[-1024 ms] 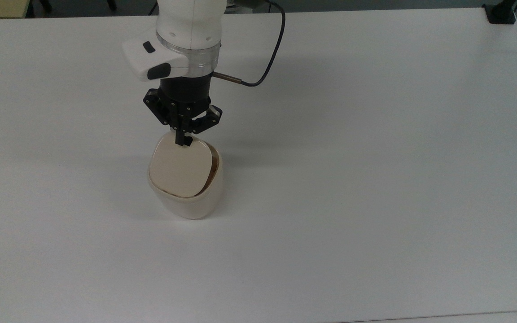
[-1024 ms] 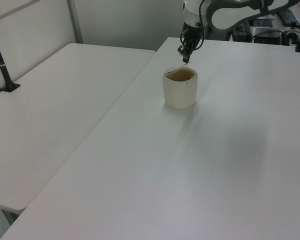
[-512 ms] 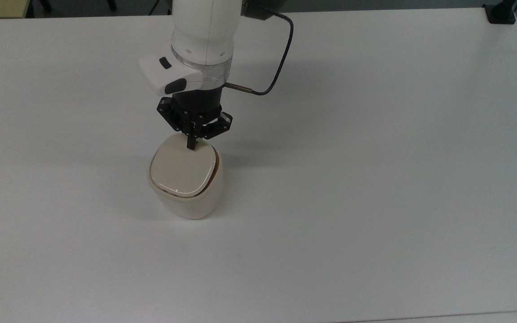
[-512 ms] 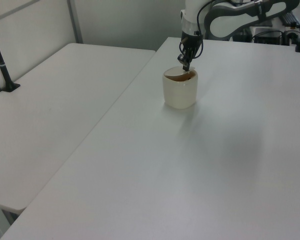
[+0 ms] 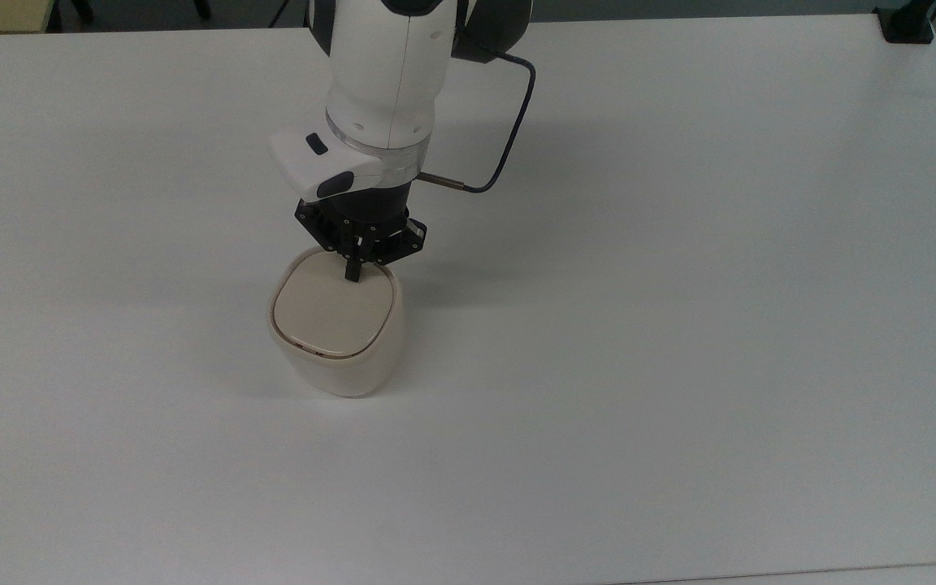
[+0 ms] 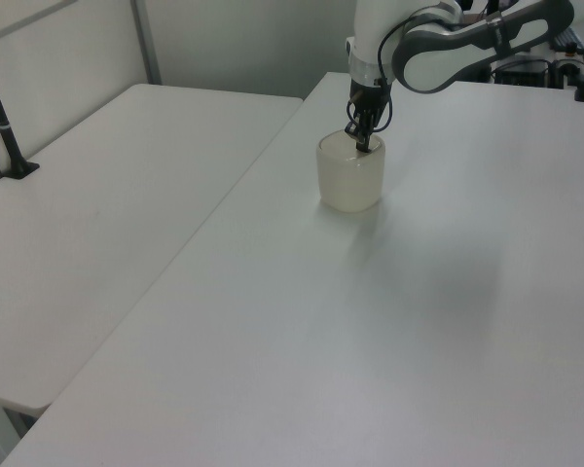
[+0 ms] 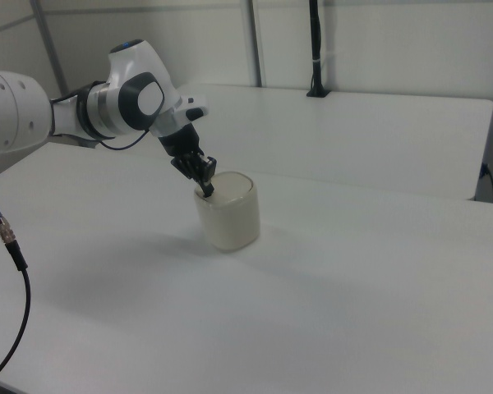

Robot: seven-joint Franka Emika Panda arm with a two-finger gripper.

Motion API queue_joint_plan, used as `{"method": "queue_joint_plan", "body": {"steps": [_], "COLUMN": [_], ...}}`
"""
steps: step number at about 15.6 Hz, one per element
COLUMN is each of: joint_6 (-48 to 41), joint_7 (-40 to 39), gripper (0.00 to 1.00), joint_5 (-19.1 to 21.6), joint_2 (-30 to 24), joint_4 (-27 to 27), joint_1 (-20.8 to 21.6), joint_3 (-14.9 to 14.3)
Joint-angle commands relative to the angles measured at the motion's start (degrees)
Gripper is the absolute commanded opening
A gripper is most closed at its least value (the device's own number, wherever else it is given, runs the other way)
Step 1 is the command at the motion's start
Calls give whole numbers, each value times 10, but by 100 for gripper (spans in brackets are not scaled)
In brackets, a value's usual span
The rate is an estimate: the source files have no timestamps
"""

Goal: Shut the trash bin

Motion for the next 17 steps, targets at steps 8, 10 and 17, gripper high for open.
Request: {"method": "queue_joint_plan", "body": {"steps": [8, 10, 17], "joint_6": [-55, -89, -193], "joint_7": [9, -9, -129], "gripper": [1, 1, 1], "joint_5": [-3, 0, 87], "joint_2": [-59, -85, -151], "joint_4": [1, 1, -4], "joint_1": [29, 43, 53], "joint_3": [0, 0, 1]}}
